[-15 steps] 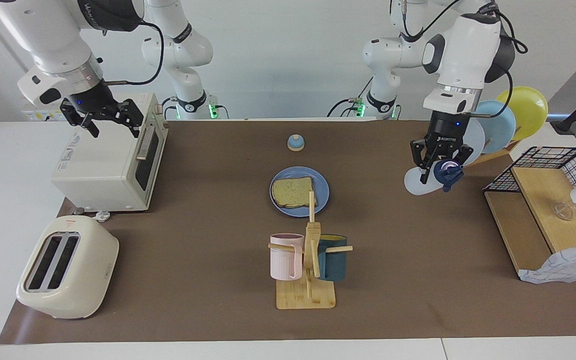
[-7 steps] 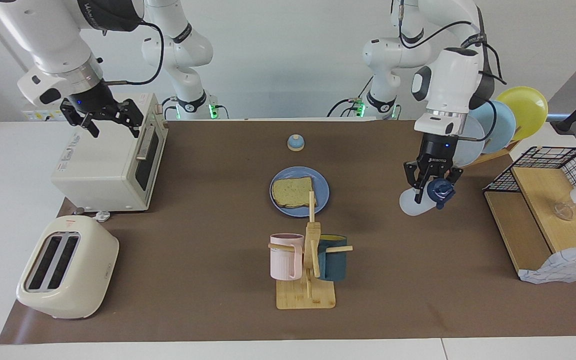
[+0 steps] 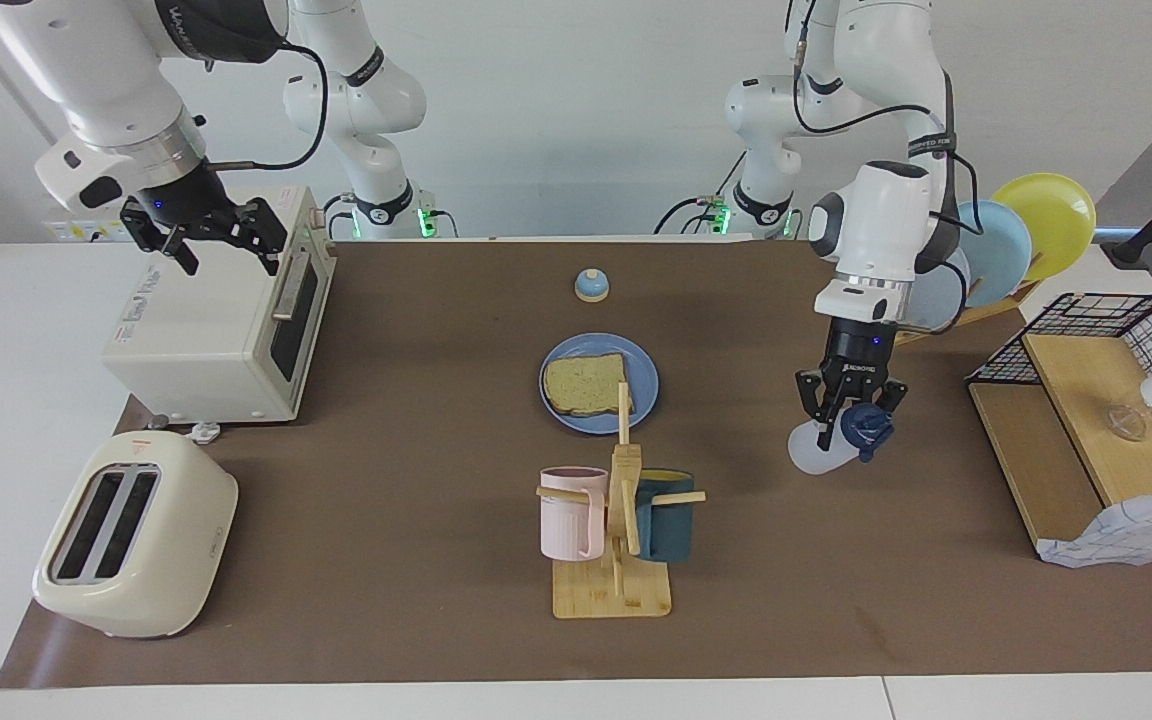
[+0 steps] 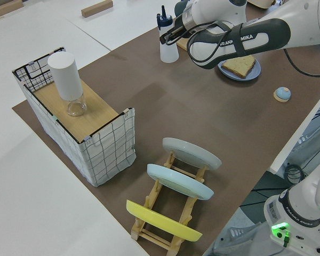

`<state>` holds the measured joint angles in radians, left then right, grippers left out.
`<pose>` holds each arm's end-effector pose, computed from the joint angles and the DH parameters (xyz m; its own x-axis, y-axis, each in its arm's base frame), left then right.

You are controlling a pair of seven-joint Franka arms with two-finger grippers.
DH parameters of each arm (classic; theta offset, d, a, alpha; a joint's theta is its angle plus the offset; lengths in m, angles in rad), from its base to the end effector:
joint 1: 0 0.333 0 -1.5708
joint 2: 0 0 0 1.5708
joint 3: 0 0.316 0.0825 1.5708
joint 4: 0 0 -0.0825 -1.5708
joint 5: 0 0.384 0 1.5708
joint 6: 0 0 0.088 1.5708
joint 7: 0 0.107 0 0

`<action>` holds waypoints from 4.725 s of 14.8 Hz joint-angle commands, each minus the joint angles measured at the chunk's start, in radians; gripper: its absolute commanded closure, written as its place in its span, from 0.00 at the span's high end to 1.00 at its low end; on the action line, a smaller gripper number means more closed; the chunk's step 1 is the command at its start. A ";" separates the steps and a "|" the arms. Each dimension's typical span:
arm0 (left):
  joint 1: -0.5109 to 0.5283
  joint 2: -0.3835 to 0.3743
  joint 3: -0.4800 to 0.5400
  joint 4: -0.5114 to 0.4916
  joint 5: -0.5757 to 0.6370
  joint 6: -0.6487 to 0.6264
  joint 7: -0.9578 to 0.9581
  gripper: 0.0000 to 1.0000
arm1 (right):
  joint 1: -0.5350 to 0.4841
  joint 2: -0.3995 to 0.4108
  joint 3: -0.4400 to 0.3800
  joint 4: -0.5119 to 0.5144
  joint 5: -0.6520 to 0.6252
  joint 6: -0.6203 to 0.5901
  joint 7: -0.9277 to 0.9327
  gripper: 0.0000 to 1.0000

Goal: Put bread on plate and add seasoning

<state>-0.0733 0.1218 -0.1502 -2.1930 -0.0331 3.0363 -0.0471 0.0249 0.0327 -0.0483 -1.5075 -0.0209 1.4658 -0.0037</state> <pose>0.5815 -0.1274 0.4158 0.7495 -0.0753 0.6577 -0.1634 -0.9838 0.0736 0.5537 -0.0149 0.6271 0.9970 -0.0219 -0.0743 -0.0203 -0.9995 0.0222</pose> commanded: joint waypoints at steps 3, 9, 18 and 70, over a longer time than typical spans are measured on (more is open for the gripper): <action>0.000 0.076 0.003 -0.007 -0.001 0.134 0.065 0.19 | -0.016 -0.025 0.010 -0.033 0.002 0.019 -0.022 1.00; -0.020 0.160 0.003 -0.007 -0.001 0.251 0.073 0.20 | -0.016 -0.025 0.010 -0.033 0.002 0.019 -0.022 1.00; -0.040 0.259 0.005 -0.011 -0.001 0.420 0.147 0.27 | -0.016 -0.025 0.010 -0.033 0.002 0.019 -0.022 1.00; 0.053 -0.237 0.008 0.398 -0.008 -1.273 0.130 1.00 | -0.016 -0.025 0.010 -0.033 0.002 0.019 -0.022 1.00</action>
<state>-0.0445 -0.1344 -0.1376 -1.8661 -0.0326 1.8767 0.0874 0.0250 0.0327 -0.0483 -1.5075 -0.0209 1.4658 -0.0037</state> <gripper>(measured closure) 0.000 0.000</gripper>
